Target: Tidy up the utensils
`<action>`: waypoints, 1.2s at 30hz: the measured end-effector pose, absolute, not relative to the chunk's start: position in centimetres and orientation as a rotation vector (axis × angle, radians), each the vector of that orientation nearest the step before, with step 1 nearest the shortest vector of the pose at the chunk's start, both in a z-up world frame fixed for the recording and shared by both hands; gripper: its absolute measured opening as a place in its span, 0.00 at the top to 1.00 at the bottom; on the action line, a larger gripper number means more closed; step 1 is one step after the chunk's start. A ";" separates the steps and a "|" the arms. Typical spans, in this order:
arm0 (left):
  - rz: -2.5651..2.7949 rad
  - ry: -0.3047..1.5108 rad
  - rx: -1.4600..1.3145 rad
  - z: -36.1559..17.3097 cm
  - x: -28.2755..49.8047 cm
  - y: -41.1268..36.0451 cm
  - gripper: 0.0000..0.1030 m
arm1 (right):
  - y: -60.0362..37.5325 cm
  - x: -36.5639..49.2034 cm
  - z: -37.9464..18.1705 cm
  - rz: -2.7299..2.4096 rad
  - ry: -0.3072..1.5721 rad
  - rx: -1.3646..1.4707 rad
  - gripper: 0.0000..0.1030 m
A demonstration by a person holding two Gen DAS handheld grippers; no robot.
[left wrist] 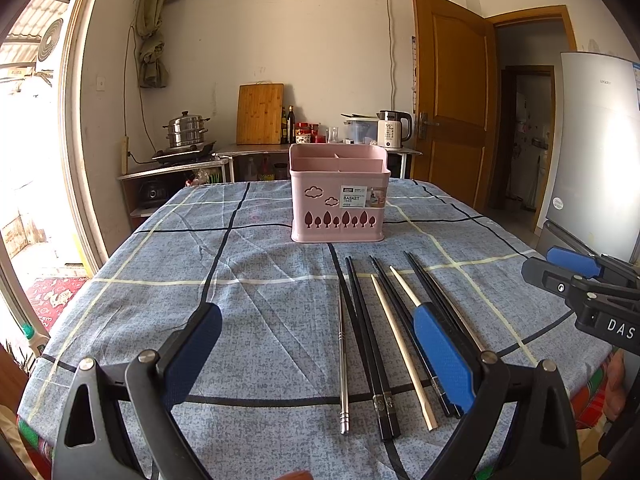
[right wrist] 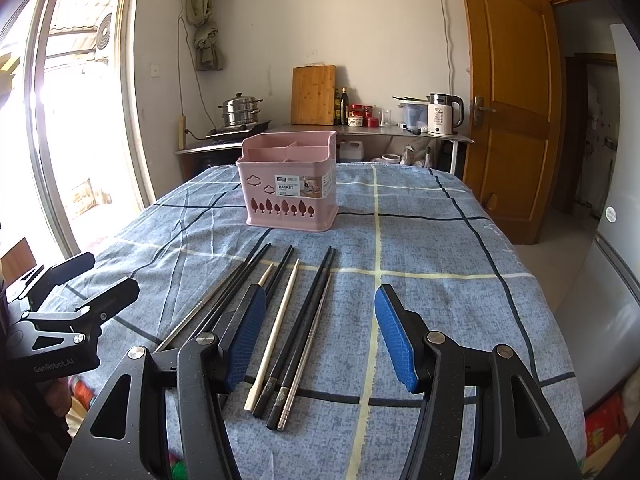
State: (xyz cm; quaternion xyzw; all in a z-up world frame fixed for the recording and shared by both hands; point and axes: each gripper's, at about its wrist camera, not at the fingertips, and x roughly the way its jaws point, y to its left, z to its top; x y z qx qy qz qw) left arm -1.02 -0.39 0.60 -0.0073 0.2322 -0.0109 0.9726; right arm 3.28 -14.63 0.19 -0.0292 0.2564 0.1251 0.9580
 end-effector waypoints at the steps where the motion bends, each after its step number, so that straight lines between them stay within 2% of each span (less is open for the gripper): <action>1: -0.021 0.468 -0.015 0.6 -1.0 -0.4 0.04 | -14.6 3.3 0.2 0.254 0.521 -0.059 0.44; 20: -0.009 0.502 -0.011 0.3 0.4 0.2 0.04 | -14.5 4.3 -0.3 0.263 0.546 -0.052 0.44; 29: -0.008 0.602 -0.001 -1.1 4.6 1.2 0.05 | -14.2 7.1 -1.0 0.283 0.605 -0.061 0.44; 31: -0.008 0.623 0.005 -1.4 5.5 1.5 0.11 | -14.2 8.0 -1.4 0.285 0.631 -0.055 0.44; 36: -0.044 0.729 0.012 -2.8 8.1 1.8 0.11 | -14.2 10.1 -2.4 0.277 0.690 -0.047 0.44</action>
